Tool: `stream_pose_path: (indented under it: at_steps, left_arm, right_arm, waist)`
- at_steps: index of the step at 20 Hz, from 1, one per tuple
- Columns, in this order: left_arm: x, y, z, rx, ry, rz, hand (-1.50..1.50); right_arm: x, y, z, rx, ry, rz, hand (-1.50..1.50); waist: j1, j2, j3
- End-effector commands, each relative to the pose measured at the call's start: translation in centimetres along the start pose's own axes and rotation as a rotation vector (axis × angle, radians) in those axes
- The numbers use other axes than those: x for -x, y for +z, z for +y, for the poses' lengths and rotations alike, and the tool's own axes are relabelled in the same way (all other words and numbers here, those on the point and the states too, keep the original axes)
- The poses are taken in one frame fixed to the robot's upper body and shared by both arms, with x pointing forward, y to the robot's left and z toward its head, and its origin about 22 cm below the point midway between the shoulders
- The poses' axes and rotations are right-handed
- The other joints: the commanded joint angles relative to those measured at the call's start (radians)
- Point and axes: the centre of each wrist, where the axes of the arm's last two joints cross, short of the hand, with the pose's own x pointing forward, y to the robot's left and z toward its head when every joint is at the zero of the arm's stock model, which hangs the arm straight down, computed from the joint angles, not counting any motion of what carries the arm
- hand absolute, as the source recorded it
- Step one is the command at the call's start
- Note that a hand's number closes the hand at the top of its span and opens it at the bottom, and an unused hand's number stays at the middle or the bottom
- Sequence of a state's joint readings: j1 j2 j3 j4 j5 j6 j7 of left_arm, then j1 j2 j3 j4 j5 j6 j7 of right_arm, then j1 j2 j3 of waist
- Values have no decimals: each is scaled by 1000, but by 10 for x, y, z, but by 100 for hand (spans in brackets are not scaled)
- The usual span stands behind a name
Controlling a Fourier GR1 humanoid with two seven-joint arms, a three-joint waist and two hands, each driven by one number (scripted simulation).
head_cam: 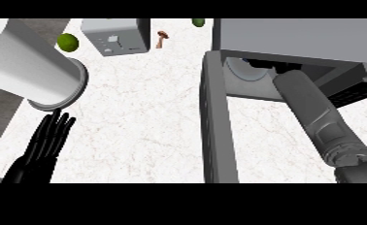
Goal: Pick up the milk, place it into the microwave and close the microwave
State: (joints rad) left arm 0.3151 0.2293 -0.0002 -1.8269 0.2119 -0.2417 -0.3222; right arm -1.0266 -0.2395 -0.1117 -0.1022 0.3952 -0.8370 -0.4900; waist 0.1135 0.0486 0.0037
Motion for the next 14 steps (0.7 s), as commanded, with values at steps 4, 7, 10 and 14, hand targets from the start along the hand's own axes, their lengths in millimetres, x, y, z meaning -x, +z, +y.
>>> stream_pose_path:
  at_steps: [4, 7, 10, 14]
  left_arm:
    - [2, 2, 3, 8, -20, 1, -150]
    - [5, -6, -13, 32, 15, -15, -150]
    - [13, 1, -7, 31, 35, 3, -150]
    - [5, -1, -11, 49, 41, -23, -150]
  right_arm:
    - [-2, -3, -1, -94, -15, -20, -150]
    - [-20, -4, 7, -116, -91, -32, -150]
    - [1, 0, -1, -160, -155, -59, -150]
    - [-4, 8, 9, -156, -246, -75, -150]
  waist:
    - [3, -2, 1]
    - [12, 5, 2]
    - [-5, 4, 1]
    - [-13, -7, 2]
